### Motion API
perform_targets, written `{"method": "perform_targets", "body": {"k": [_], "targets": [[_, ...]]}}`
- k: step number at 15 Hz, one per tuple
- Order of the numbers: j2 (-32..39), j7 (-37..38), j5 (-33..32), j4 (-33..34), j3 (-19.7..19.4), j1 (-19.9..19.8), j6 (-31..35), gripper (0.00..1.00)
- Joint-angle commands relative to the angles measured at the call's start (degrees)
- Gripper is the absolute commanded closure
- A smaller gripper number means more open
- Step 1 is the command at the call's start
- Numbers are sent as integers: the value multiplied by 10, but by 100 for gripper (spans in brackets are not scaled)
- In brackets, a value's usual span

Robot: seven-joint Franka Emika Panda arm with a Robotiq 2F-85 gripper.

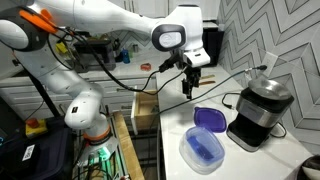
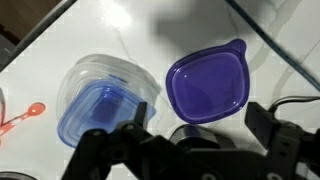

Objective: Put the spoons in the open drawer

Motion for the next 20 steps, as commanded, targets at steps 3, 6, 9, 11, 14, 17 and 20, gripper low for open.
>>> {"method": "perform_targets", "body": {"k": [3,6,9,11,14,17,20], "targets": [[54,70,-58,28,-57,-62,-6,0],[101,86,-73,53,-105,-94,-11,0],[149,52,-65,75,-154,-107,-12,0],[174,26,-53,85,-180,-110,-3,0],[165,35,-59,75,-188,-102,0,0],[165,36,-59,76,-186,-99,0,0],[178,35,-59,85,-191,-102,0,0]]}}
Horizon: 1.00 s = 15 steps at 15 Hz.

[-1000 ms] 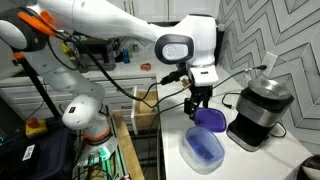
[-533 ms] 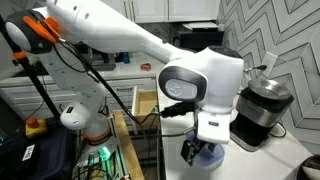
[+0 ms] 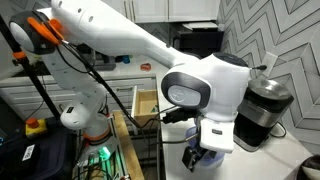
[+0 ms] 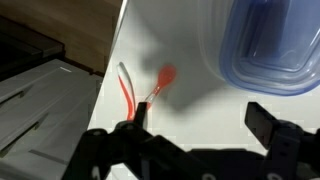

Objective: Put the spoons in the open drawer

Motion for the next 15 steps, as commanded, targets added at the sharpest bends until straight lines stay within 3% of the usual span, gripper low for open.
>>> {"method": "perform_targets", "body": {"k": [1,8,15], "targets": [[25,-30,16,14,-20,-1,-1,0],[80,-87,19,28,-72,-26,32,0],[147,-152,151,39,-84,-39,25,0]]}}
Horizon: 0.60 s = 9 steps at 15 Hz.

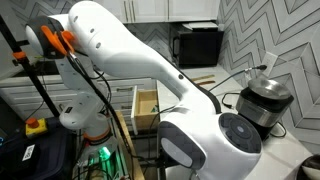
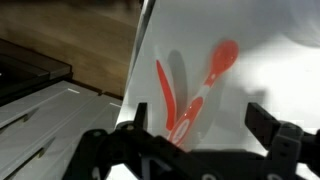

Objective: Put the spoons in the open drawer

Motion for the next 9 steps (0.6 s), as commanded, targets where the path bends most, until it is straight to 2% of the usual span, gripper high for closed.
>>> {"method": "perform_targets", "body": {"k": [1,4,7,9], "targets": [[45,-39,71,21,1,-7,2,0],[64,-53,100,32,2,-8,9,0],[75,-55,110,41,-1,-10,23,34],[79,-57,115,45,0,-13,34,51]]}}
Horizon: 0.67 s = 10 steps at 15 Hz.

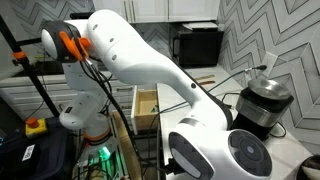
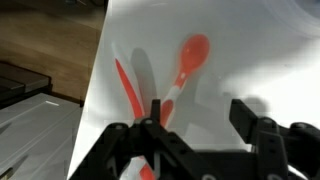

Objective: Put the spoons in the open drawer

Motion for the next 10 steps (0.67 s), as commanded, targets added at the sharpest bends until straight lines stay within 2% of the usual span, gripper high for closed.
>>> {"method": "perform_targets", "body": {"k": [1,2,3,5,10], "targets": [[16,-18,22,10,0,-11,22,33],[18,-17,22,11,-1,-12,24,13],[18,-16,19,9,-2,-13,25,12],[19,-9,12,8,-5,-16,23,1],[24,-11,15,8,-11,-26,20,2]]}}
